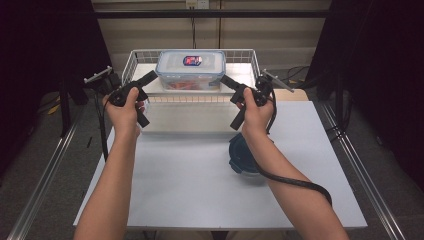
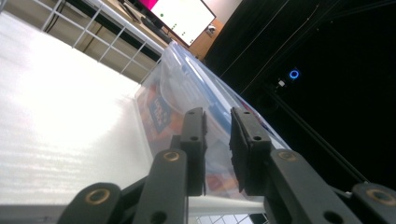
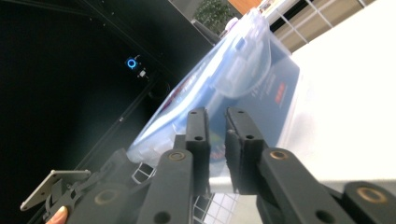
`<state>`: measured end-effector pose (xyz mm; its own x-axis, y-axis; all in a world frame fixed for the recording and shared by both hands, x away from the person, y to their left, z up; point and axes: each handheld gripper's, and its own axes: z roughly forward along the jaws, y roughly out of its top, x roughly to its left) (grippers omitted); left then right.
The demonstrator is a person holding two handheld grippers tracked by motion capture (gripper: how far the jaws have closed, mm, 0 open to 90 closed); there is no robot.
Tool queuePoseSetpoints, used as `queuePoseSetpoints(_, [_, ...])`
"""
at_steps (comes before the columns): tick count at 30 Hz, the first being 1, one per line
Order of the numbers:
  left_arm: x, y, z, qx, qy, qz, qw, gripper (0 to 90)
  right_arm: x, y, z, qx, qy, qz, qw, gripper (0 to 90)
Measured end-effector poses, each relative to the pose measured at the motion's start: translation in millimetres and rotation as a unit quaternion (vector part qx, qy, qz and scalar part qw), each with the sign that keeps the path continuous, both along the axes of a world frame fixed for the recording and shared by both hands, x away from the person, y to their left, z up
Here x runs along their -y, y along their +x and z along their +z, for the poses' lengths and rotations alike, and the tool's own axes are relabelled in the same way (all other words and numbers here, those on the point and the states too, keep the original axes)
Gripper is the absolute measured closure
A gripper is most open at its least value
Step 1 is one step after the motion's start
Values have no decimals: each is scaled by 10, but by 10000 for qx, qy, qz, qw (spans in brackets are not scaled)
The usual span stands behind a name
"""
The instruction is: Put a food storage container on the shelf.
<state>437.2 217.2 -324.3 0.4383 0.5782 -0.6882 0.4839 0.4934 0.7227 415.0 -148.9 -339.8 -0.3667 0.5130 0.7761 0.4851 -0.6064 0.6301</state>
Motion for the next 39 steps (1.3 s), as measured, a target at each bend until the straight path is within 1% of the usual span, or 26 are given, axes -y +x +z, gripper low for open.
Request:
queuePoseSetpoints(4, [31,7,-30,-11,-30,-35,10000,795,-22,10,-35,-44,-49,68,10000,843])
queuePoseSetpoints(5, [42,5,-32,-40,-90,-32,9999,800,-24,9,-34,-78,-70,102,9999,848])
queuePoseSetpoints(7, [41,6,-38,-25,-69,-68,10000,811,-36,8,-33,-44,-104,150,9998,855])
queuePoseSetpoints(8, [35,7,-44,-22,-11,-86,10000,819,-73,0,-29,-36,-137,277,9995,855])
queuePoseSetpoints(10, [54,16,-55,-42,-90,-84,9999,819,-89,-1,-26,-22,-141,292,9995,855])
queuePoseSetpoints(13, [78,22,-66,-47,-50,-129,9999,821,-101,57,-22,-23,-101,221,9997,854])
queuePoseSetpoints(14, [99,32,-68,-59,-123,-118,9998,821,-97,73,-21,-24,-78,214,9997,853])
queuePoseSetpoints(15, [99,32,-68,-59,-123,-118,9998,821,-97,73,-21,-24,-78,214,9997,853])
queuePoseSetpoints(16, [99,41,-72,-50,-66,-124,9999,820,-88,95,-20,-22,-109,184,9998,852])
queuePoseSetpoints(18, [96,43,-77,-38,-79,-147,9999,819,-83,94,-21,-10,-93,187,9998,837])
queuePoseSetpoints(21, [97,37,-79,-28,-51,-137,9999,782,-79,83,-28,-2,-124,201,9997,804])
queuePoseSetpoints(22, [96,21,-75,-23,-58,-168,9998,749,-72,64,-41,-22,-49,223,9997,758])
queuePoseSetpoints(23, [96,21,-75,-23,-58,-168,9998,721,-72,64,-41,-22,-49,223,9997,758])
queuePoseSetpoints(24, [107,-3,-65,26,-64,-219,9997,674,-60,42,-63,-18,-67,216,9997,697])
queuePoseSetpoints(25, [108,-16,-62,53,23,-254,9997,648,-58,33,-69,-42,-42,224,9997,683])
queuePoseSetpoints(26, [115,-27,-59,69,50,-246,9997,616,-52,20,-79,-53,-6,262,9996,666])
queuePoseSetpoints(28, [119,-42,-61,84,94,-302,9995,600,-48,9,-84,-31,13,263,9996,648])
queuePoseSetpoints(29, [132,-67,-70,83,58,-389,9992,547,-34,-36,-92,-33,32,298,9995,615])
queuePoseSetpoints(30, [143,-80,-76,95,87,-391,9992,541,-30,-54,-98,-7,65,315,9995,603])
queuePoseSetpoints(32, [174,-104,-94,21,130,-426,9990,492,-10,-91,-110,16,30,310,9995,556])
queuePoseSetpoints(33, [174,-104,-94,21,130,-426,9990,467,-10,-91,-110,16,30,310,9995,556])
queuePoseSetpoints(34, [193,-128,-123,-11,168,-479,9987,455,16,-123,-129,3,40,294,9996,505])
queuePoseSetpoints(35, [213,-148,-141,-31,147,-499,9986,452,24,-136,-133,-8,97,313,9995,493])
queuePoseSetpoints(36, [213,-161,-159,-55,223,-571,9981,441,41,-155,-143,17,91,335,9994,477])
queuePoseSetpoints(38, [241,-193,-189,-71,194,-550,9983,418,67,-187,-164,40,38,348,9994,447])
queuePoseSetpoints(39, [241,-193,-189,-71,194,-550,9983,416,78,-204,-174,36,71,396,9992,435])
